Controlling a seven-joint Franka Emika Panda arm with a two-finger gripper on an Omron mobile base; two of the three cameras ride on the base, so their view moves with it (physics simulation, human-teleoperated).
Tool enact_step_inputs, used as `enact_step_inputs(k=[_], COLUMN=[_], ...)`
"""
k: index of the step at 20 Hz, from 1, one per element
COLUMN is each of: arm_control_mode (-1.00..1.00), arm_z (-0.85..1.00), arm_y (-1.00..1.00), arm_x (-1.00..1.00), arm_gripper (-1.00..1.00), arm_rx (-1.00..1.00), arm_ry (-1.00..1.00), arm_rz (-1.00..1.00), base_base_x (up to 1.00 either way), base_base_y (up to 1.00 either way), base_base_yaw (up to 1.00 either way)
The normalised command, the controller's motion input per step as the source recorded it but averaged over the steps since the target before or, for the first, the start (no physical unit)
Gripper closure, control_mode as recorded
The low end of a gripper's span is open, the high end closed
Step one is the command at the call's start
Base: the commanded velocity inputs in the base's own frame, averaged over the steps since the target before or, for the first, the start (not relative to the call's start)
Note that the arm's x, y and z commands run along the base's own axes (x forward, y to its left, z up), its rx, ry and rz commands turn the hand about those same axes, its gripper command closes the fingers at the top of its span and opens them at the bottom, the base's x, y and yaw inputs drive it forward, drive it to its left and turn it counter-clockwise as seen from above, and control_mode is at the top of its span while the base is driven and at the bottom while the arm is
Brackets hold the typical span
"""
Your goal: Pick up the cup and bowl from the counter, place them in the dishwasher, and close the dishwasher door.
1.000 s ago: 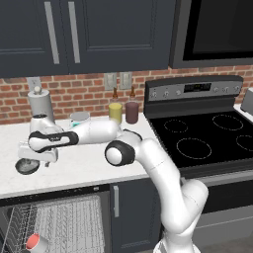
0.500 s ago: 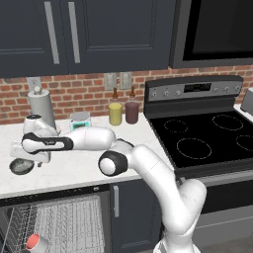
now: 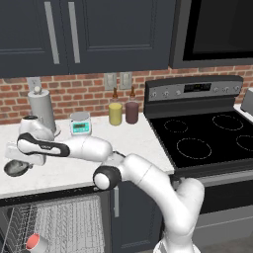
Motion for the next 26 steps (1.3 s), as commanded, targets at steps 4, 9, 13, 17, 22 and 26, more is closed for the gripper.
enact_step_inputs(k=[4,9,13,17,22,26], arm_control_mode=[-1.0,-1.0,-1.0,-1.0,-1.0,-1.0], arm_z=[0.11,0.22,0.61,0.63,0.79,1.0], arm_y=[-0.16,-0.85,-0.96,-0.77,-0.66,-0.66], arm_x=[-0.86,-1.0,-0.95,-0.93,-1.0,-0.78], arm_gripper=[1.0,1.0,1.0,1.0,1.0,1.0], arm_rx=[-0.16,-0.52,-0.61,-0.63,-0.56,-0.44], arm_ry=[0.02,0.0,0.0,0.0,-0.03,0.0], arm_rz=[-0.08,-0.11,-0.05,-0.04,-0.05,-0.04], base_base_x=[0.0,0.0,0.0,0.0,0.0,0.0], base_base_y=[0.0,0.0,0.0,0.0,0.0,0.0], base_base_yaw=[0.0,0.0,0.0,0.0,0.0,0.0])
